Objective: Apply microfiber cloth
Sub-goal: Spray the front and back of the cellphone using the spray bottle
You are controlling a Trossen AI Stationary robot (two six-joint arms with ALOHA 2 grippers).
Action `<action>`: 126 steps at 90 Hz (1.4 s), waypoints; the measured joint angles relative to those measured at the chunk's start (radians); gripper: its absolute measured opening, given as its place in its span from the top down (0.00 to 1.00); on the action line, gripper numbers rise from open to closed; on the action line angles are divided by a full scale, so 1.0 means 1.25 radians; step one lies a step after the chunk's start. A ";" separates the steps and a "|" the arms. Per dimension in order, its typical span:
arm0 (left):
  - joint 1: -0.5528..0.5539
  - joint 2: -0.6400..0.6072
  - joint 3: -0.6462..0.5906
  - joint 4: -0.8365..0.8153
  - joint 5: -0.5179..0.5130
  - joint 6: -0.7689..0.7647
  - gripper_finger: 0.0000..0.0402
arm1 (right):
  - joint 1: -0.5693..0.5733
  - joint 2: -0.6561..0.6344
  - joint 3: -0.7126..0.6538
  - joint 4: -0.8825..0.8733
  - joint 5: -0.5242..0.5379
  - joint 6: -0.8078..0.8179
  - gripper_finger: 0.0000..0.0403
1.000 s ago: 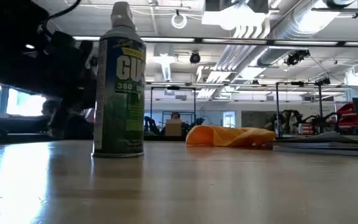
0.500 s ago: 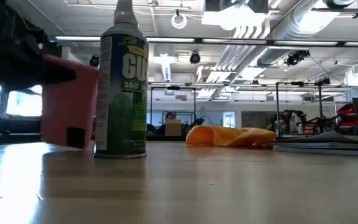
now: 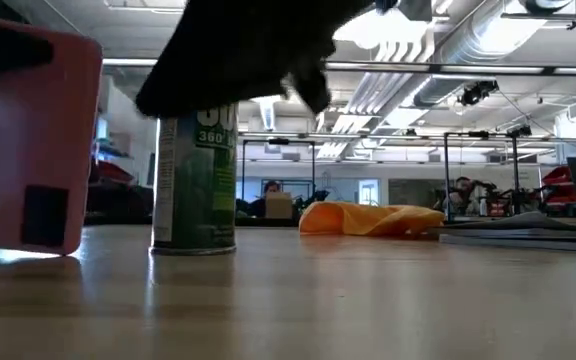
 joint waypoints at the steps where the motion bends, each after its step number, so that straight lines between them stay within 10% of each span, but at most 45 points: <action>1: 0.002 0.000 0.000 0.002 0.000 -0.002 0.98 | 0.000 0.007 0.000 0.015 0.006 0.000 1.00; 40: -0.136 -0.096 -0.020 0.049 -0.124 0.023 0.98 | -0.025 0.116 0.000 0.168 0.249 -0.009 1.00; 62: -0.153 -0.185 -0.039 0.048 -0.167 0.130 0.98 | -0.111 0.117 0.000 0.161 0.228 -0.022 1.00; 92: -0.150 -0.212 -0.095 0.009 -0.052 -0.185 0.98 | -0.260 0.117 0.000 0.164 0.169 -0.080 1.00; 126: -0.068 -0.212 -0.097 -0.074 0.019 -0.201 0.98 | -0.434 0.117 0.000 0.200 0.086 -0.156 1.00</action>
